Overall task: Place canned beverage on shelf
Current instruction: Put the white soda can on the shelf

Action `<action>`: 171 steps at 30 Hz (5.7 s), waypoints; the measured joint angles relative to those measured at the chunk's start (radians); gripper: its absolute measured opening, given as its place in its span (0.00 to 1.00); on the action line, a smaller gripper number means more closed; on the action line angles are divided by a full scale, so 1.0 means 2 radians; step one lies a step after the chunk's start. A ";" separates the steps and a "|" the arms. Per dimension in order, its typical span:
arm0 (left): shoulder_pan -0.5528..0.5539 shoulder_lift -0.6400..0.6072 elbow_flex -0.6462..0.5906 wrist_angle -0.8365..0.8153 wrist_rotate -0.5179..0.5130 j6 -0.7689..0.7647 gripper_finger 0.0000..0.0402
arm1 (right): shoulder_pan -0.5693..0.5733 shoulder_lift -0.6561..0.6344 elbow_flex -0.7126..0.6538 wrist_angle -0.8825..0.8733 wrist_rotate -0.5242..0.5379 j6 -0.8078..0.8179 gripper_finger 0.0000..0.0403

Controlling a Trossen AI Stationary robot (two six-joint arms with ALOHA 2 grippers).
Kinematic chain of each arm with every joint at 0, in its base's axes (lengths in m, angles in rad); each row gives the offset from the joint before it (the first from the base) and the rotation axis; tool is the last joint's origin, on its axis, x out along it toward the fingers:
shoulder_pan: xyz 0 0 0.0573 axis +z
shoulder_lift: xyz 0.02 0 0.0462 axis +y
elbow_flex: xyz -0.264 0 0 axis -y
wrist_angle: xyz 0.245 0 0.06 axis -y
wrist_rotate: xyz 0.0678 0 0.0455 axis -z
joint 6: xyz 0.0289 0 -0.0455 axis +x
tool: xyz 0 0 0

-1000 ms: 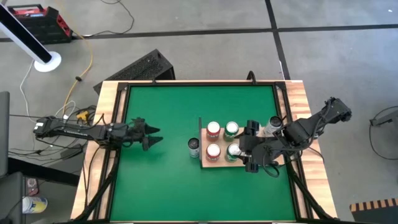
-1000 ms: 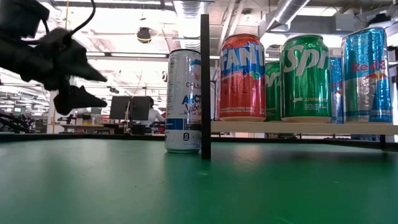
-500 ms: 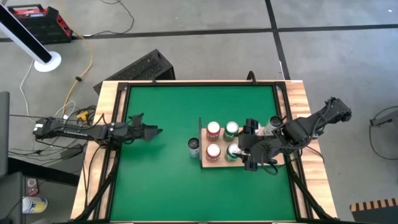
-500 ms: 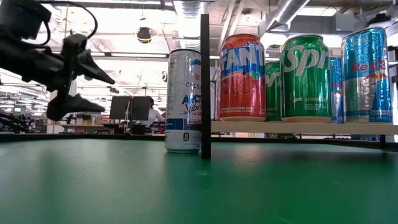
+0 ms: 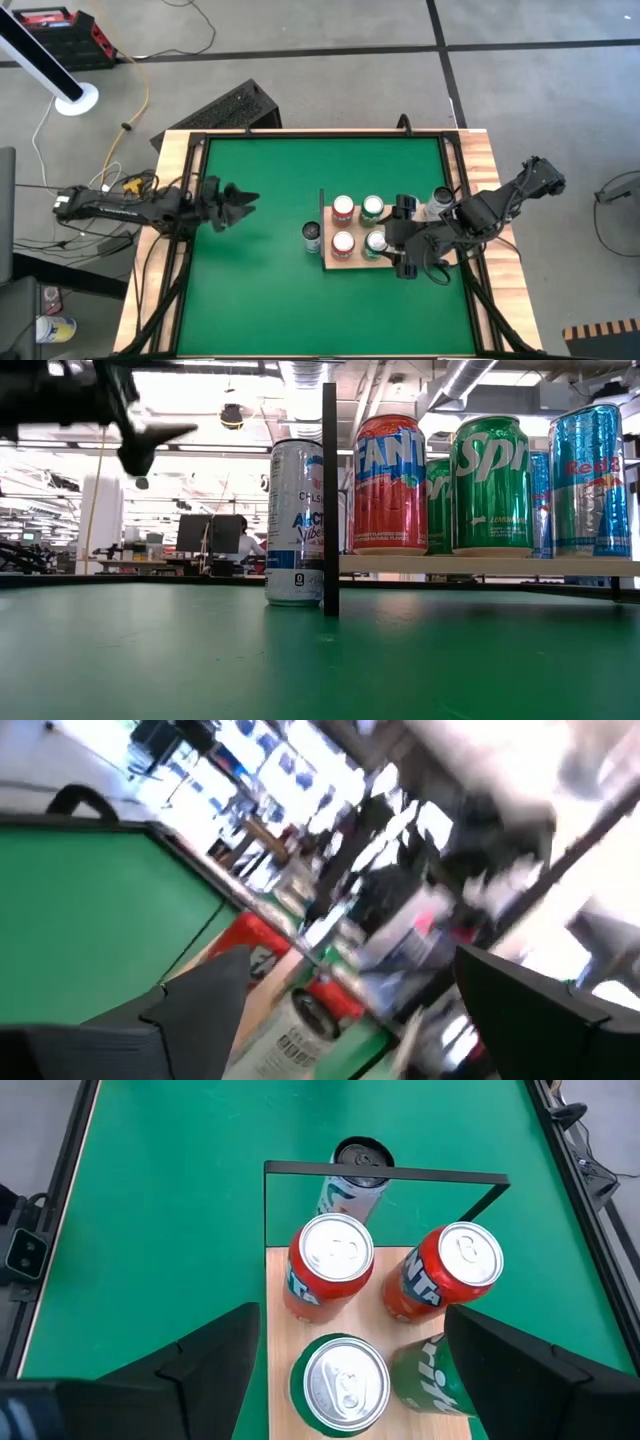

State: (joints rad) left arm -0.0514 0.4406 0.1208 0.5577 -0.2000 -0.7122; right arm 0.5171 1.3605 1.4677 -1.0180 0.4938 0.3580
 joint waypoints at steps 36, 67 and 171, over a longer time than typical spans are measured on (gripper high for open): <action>-0.084 0.403 0.230 -0.057 -0.051 0.312 0.83 | 0.000 0.000 0.000 -0.012 -0.024 0.002 0.85; -0.058 0.451 0.230 -0.023 -0.007 0.319 0.95 | 0.000 0.000 0.000 -0.031 -0.025 0.002 0.85; -0.179 0.821 0.658 -0.077 0.108 0.372 0.70 | 0.168 0.001 0.000 0.021 -0.016 0.094 0.85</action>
State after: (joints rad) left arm -0.4091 2.0827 1.4372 0.4042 0.0155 0.0326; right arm 0.8529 1.3632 1.4677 -0.9759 0.4620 0.5470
